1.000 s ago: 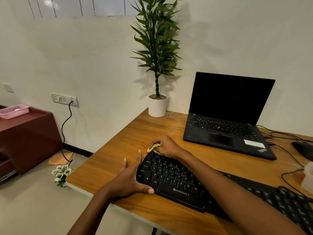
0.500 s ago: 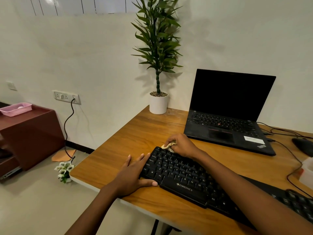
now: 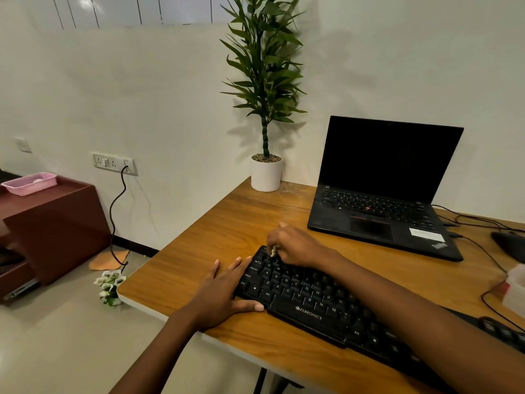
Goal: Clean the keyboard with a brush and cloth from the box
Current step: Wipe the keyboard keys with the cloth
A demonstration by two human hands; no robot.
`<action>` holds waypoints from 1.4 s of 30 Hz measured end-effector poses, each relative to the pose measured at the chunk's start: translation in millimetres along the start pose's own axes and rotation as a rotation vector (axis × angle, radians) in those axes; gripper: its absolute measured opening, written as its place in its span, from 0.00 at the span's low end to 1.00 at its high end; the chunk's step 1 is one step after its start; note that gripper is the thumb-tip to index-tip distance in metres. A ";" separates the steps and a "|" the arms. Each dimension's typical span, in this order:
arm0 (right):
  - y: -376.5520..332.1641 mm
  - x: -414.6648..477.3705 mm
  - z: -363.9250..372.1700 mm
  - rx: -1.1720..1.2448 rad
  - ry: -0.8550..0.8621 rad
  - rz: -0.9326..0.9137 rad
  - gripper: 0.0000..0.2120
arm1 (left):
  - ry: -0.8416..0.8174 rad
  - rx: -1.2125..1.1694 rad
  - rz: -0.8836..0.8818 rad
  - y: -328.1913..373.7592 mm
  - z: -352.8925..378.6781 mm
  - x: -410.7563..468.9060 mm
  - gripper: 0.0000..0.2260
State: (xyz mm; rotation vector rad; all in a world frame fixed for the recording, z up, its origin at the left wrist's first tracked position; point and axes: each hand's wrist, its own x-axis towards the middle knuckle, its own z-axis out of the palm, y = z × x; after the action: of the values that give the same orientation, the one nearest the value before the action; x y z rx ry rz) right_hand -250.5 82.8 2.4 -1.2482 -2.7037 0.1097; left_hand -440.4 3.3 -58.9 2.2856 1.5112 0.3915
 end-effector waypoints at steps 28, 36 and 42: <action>5.8 -12.3 2.1 0.259 0.135 0.094 0.12 | 0.035 0.058 -0.026 0.4 3.7 1.2 0.57; -16.7 -5.2 23.7 0.144 0.301 0.123 0.12 | 0.031 0.044 -0.042 0.8 3.0 1.3 0.59; -42.8 -35.4 37.0 0.054 0.390 -0.106 0.12 | 0.031 0.033 -0.024 0.7 3.4 0.5 0.58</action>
State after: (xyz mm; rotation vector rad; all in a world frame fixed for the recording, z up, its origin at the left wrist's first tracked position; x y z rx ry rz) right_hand -266.4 28.2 -32.3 -0.9883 -2.4040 -0.0669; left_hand -438.1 3.1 -61.6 2.2945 1.5698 0.4002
